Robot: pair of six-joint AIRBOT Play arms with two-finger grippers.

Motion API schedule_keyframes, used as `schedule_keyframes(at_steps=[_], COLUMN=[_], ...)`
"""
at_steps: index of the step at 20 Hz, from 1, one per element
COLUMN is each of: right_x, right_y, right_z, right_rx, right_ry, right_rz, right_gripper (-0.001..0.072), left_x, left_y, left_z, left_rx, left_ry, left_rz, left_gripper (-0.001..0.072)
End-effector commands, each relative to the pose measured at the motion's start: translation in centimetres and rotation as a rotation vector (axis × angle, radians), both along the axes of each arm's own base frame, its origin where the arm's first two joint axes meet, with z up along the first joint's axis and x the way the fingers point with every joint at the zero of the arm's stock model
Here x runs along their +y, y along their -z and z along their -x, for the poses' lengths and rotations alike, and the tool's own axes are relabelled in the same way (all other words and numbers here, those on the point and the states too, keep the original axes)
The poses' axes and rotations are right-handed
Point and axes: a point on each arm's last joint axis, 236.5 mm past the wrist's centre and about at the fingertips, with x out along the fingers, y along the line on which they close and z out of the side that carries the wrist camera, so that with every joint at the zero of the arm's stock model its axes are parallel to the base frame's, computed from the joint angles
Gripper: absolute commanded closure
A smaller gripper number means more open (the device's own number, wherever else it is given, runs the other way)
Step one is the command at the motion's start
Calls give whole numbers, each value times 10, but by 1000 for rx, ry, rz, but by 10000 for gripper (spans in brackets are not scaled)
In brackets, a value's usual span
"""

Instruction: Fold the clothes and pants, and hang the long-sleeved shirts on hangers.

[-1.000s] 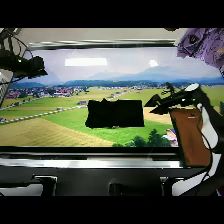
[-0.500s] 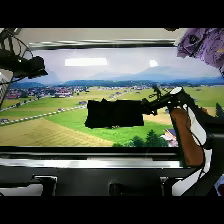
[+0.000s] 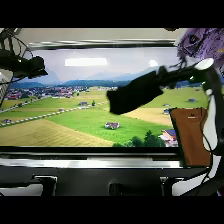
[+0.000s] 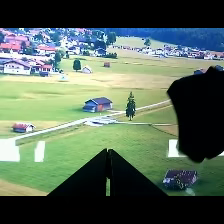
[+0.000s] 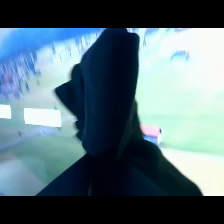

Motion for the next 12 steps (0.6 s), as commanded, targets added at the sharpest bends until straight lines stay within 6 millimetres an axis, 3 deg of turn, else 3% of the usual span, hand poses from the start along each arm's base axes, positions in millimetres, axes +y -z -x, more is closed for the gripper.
schedule_keyframes(at_steps=[1, 4, 8, 12], right_x=[-63, -118, -187, -231], right_y=[-64, -88, -96, -99], right_z=[-20, -19, 2, 31], right_rx=[-55, -69, -27, 27], right_ry=[224, 390, 582, 707], right_rz=[15, 4, 48, 131], right_gripper=[680, 680, 680, 680], left_x=[0, 0, 0, 0], left_y=[0, 0, 0, 2], left_z=[0, 0, 0, 3], left_rx=[1, 0, 2, 15], left_ry=[1, 1, 1, 5], left_rz=[-1, -1, -1, -2], left_gripper=[693, 693, 693, 693])
